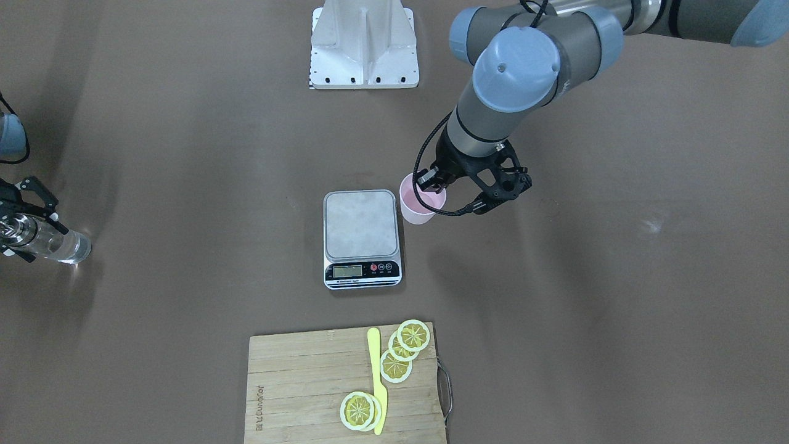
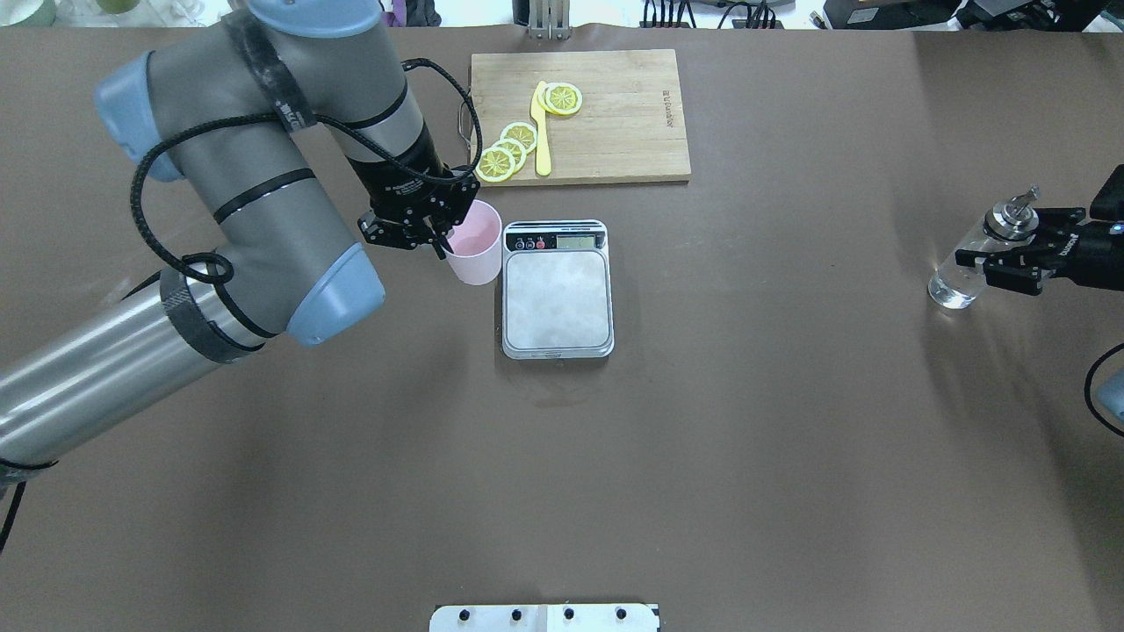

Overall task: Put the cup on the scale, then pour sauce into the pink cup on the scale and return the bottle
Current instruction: 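Carry the pink cup onto the scale with left gripper while right grasps bottle, then release the cup on the scale with left gripper while right lifts the bottle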

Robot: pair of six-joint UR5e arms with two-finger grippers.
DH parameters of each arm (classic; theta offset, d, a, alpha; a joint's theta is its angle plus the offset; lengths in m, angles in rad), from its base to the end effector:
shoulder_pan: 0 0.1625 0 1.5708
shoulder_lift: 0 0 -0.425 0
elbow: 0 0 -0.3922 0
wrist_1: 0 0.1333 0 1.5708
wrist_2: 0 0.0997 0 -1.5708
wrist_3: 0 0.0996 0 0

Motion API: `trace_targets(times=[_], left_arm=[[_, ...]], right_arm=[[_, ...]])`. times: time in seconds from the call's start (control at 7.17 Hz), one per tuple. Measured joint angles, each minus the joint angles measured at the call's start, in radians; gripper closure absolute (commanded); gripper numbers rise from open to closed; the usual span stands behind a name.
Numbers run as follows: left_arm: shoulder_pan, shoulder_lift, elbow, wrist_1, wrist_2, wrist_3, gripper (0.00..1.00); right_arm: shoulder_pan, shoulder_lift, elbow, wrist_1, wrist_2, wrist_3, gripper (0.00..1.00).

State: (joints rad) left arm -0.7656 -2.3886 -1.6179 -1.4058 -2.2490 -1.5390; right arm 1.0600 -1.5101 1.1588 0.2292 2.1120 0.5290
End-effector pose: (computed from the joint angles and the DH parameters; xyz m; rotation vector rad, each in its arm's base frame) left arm 0.4489 -0.5297 0.1498 -0.3400 0.8776 -0.4423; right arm -0.1685 -0.4683 0.6331 1.0038 -1.0839 -0.3765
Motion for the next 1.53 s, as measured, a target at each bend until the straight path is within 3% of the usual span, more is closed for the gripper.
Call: trace_targets(times=[0.14,0.56,0.84,1.12,1.53], left_arm=[[0.016,-0.05,0.045,-0.008,0.002,-0.039,1.0],[0.055,-0.135,0.18,-0.093,0.042,-0.113,1.0],[0.066,-0.155,0.222,-0.121,0.067,-0.125,1.0],[0.077,-0.157,0.232,-0.138,0.077,-0.133,1.0],[0.108,-0.155,0.235,-0.156,0.109,-0.147,1.0]], right_arm=[[0.0,0.0,0.0,0.0,0.0,0.0,0.56],[0.002,0.005,0.021,-0.02,0.031,-0.002,0.56],[0.018,0.019,0.055,-0.103,0.066,-0.019,0.56],[0.021,0.025,0.135,-0.253,0.068,-0.106,0.56],[-0.019,0.018,0.381,-0.609,0.003,-0.257,0.56]])
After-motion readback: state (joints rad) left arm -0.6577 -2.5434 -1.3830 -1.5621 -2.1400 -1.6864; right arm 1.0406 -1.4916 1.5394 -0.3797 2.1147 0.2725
